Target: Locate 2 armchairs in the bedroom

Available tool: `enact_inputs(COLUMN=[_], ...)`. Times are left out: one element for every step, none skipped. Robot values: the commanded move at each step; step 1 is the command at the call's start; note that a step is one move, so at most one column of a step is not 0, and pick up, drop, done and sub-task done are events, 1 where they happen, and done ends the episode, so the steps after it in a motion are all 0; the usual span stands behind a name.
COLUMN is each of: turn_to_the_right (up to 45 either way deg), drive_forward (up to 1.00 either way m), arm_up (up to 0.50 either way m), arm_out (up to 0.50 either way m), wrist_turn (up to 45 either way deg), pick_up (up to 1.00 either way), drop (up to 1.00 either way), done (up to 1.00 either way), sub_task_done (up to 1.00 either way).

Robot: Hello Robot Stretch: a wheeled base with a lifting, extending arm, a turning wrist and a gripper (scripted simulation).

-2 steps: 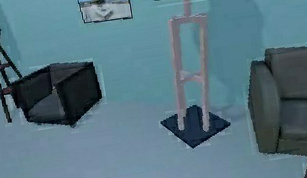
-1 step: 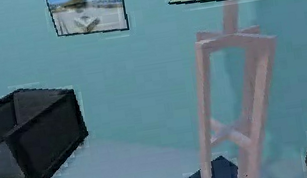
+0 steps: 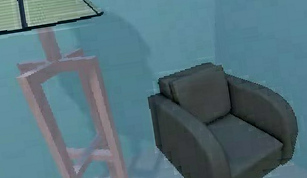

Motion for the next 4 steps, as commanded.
enact_inputs(turn_to_the_right=[18.0, 0.0, -45.0, -45.0], drive_forward=[0.0, 0.0, 0.0, 0.0], arm_up=[0.0, 0.0, 0.0, 0.0], arm_out=[0.0, 0.0, 0.0, 0.0], wrist_turn=[0.0, 0.0, 0.0, 0.0], pick_up=[0.0, 0.0, 0.0, 0.0], drop=[0.0, 0.0, 0.0, 0.0], done=[0.0, 0.0, 0.0, 0.0], sub_task_done=[0.0, 1.0, 0.0, 0.0])
